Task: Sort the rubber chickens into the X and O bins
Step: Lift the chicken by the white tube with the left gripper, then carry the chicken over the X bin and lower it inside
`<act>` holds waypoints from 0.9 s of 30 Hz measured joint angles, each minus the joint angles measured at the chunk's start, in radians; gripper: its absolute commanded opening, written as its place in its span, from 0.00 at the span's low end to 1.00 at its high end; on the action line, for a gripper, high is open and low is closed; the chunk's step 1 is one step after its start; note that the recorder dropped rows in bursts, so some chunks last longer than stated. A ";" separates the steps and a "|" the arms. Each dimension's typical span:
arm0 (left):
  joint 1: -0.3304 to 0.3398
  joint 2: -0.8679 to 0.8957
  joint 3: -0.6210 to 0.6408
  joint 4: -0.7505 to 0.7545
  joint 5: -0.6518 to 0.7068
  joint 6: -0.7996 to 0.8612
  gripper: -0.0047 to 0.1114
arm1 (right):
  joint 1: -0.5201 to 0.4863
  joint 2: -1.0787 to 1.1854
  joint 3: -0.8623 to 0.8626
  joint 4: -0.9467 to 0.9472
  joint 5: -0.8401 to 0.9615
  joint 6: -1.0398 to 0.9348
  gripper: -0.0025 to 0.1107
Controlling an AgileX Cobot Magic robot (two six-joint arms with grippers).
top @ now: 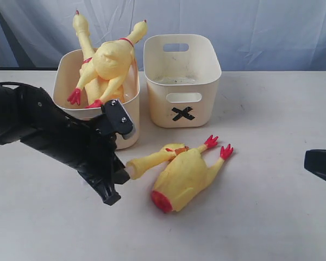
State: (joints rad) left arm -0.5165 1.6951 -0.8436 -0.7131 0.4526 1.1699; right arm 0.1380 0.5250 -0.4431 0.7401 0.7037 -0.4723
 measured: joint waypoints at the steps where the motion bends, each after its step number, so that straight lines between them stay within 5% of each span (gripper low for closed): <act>1: 0.000 -0.018 0.000 0.024 0.007 -0.032 0.04 | 0.000 0.000 0.000 0.000 0.000 0.000 0.01; 18: 0.000 -0.236 0.000 0.084 0.077 -0.111 0.04 | 0.000 0.000 0.000 0.000 -0.002 0.000 0.01; 27: 0.000 -0.335 0.000 -0.016 0.084 -0.115 0.04 | 0.000 0.000 0.000 0.000 -0.002 0.000 0.01</act>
State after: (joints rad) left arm -0.5165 1.3596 -0.8436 -0.7286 0.5367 1.0546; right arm 0.1380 0.5250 -0.4431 0.7401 0.7017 -0.4723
